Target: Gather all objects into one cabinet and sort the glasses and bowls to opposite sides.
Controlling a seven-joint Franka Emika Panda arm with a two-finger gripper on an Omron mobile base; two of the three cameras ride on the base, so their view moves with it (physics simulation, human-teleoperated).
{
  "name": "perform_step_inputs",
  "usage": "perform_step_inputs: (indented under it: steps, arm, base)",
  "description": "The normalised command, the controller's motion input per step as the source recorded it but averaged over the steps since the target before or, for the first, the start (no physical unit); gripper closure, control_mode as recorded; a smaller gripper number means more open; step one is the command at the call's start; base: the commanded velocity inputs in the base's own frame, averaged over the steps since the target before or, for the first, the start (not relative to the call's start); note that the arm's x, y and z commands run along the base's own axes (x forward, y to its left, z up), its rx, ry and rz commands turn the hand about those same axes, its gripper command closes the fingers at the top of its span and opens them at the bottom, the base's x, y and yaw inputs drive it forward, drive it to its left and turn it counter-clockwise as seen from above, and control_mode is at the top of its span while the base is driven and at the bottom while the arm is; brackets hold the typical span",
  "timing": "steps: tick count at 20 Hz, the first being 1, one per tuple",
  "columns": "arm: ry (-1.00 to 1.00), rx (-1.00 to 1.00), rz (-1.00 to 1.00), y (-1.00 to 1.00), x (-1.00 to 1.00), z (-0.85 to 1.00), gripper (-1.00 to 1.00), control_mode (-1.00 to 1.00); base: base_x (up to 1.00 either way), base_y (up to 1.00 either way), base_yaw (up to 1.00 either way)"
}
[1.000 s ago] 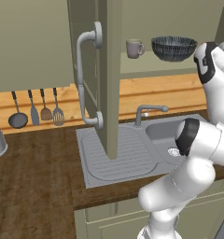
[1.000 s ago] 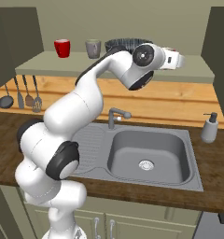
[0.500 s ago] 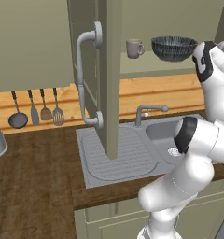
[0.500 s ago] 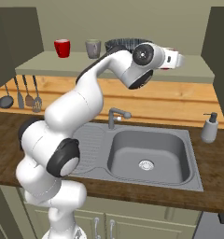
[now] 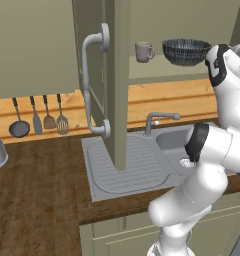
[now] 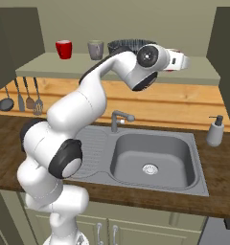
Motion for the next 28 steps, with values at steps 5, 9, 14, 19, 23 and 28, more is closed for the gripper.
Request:
perform_step_inputs:
  steps: [5, 9, 14, 19, 23, 28]
  arm:
    - [0.0, 0.0, 0.0, -0.19, -0.02, 0.0, 1.0, -1.0]
    - [0.0, 0.0, -0.01, -0.08, -0.02, 0.0, 1.0, -1.0]
    - [0.0, 0.0, 0.0, 0.0, -0.18, 0.05, 1.0, -1.0]
    - [0.0, 0.0, -0.01, 0.0, -0.24, 0.16, 1.0, -1.0]
    - [0.0, 0.0, -0.03, 0.0, -0.33, 0.14, 1.0, -1.0]
    - [0.0, 0.01, -0.01, 0.0, -0.47, 0.23, 1.0, -1.0]
  base:
    - [0.0, 0.0, 0.0]
    - [0.0, 0.0, 0.0]
    - [0.0, 0.0, 0.0]
    - [0.0, 0.0, 0.0]
    - [0.0, 0.0, 0.0]
    - [0.0, 0.0, 0.0]
